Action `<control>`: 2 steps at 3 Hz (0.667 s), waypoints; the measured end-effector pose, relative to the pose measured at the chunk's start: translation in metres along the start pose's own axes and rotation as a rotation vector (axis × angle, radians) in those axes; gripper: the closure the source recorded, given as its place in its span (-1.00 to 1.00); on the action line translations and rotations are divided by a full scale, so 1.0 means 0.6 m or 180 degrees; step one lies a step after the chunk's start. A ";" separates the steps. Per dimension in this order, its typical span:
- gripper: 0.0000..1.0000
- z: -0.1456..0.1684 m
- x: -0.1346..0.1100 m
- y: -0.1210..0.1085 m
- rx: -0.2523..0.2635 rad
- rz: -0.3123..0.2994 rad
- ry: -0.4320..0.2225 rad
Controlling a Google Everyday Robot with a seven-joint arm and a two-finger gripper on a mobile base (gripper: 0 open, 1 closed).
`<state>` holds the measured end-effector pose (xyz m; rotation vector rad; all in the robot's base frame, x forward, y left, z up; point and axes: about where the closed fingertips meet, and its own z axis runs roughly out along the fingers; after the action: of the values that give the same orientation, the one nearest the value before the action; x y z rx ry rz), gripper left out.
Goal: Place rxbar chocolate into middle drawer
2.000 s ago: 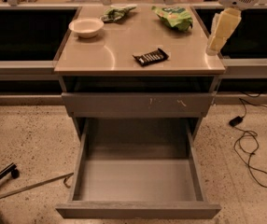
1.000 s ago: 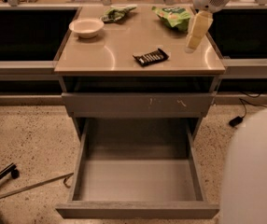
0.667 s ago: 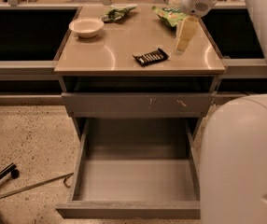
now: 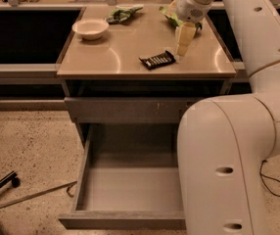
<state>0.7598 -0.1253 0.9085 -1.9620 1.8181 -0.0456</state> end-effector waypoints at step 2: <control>-1.00 0.044 0.011 -0.018 -0.0018 0.0000 0.0131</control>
Offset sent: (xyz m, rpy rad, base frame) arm 0.0394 -0.0123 -0.0116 -0.0767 0.0580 -0.0088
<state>0.7795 -0.1234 0.8865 -1.9788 1.8461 -0.0813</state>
